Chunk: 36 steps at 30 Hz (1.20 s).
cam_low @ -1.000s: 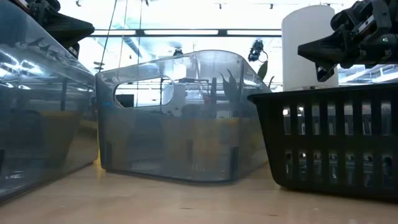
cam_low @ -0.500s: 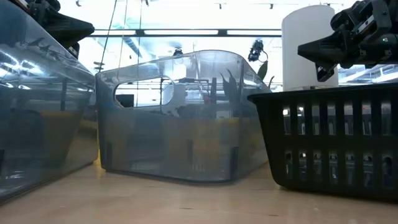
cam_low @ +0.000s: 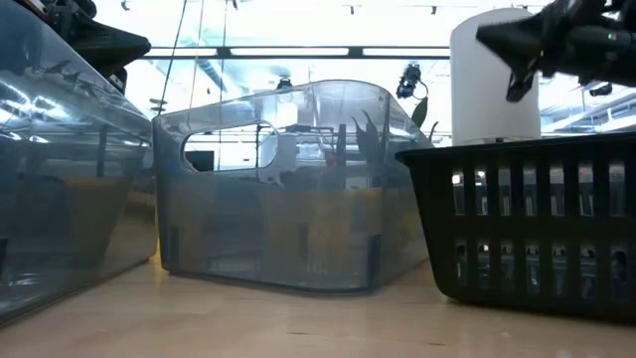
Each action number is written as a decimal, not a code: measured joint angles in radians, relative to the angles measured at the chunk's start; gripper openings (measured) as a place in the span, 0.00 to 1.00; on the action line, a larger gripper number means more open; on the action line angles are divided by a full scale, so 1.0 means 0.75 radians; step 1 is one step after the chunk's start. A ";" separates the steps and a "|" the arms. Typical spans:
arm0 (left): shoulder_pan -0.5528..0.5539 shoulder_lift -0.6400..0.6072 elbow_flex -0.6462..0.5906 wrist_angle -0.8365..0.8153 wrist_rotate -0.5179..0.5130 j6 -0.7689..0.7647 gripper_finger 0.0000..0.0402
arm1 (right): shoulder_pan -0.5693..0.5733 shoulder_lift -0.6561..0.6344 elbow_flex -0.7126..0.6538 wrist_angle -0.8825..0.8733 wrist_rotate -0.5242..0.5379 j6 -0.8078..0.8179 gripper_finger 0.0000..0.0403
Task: Stack baskets on shelf by color
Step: Stack the middle transparent black bin into the right transparent black bin
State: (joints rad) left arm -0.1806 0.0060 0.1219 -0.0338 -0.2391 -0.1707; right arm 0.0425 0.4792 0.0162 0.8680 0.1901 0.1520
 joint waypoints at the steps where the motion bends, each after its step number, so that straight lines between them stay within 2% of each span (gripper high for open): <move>1: 0.000 0.000 0.000 0.000 0.000 0.000 0.09 | 0.000 0.007 0.001 0.054 -0.004 0.006 0.08; 5: 0.000 0.000 0.000 -0.001 0.000 0.000 0.10 | 0.001 0.044 0.001 0.239 -0.016 0.151 0.08; 8: 0.000 0.000 0.000 0.000 0.000 0.000 0.10 | 0.001 0.071 0.002 0.275 -0.005 0.181 0.08; 11: -0.001 0.000 0.000 -0.001 0.000 0.000 0.09 | 0.000 0.138 0.052 0.242 0.022 0.193 0.08; 16: 0.000 0.000 0.000 0.000 0.000 0.000 0.08 | 0.001 0.356 0.264 0.131 -0.022 0.168 0.08; 21: 0.000 0.000 0.000 -0.001 0.000 0.000 0.07 | 0.000 0.603 0.504 -0.084 -0.022 0.046 0.08; 24: 0.000 0.000 0.000 -0.001 0.000 0.000 0.08 | 0.001 0.758 0.630 -0.226 -0.022 0.048 0.08; 29: 0.000 0.000 0.000 0.000 0.000 0.000 0.10 | 0.035 0.984 0.813 -0.461 -0.016 0.138 0.08; 36: 0.000 0.000 0.000 0.000 0.000 0.000 0.08 | 0.140 1.247 1.063 -0.787 0.133 0.302 0.08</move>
State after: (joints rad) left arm -0.1806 0.0059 0.1219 -0.0338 -0.2390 -0.1707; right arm 0.1473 1.4147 0.8138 0.2774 0.2895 0.3783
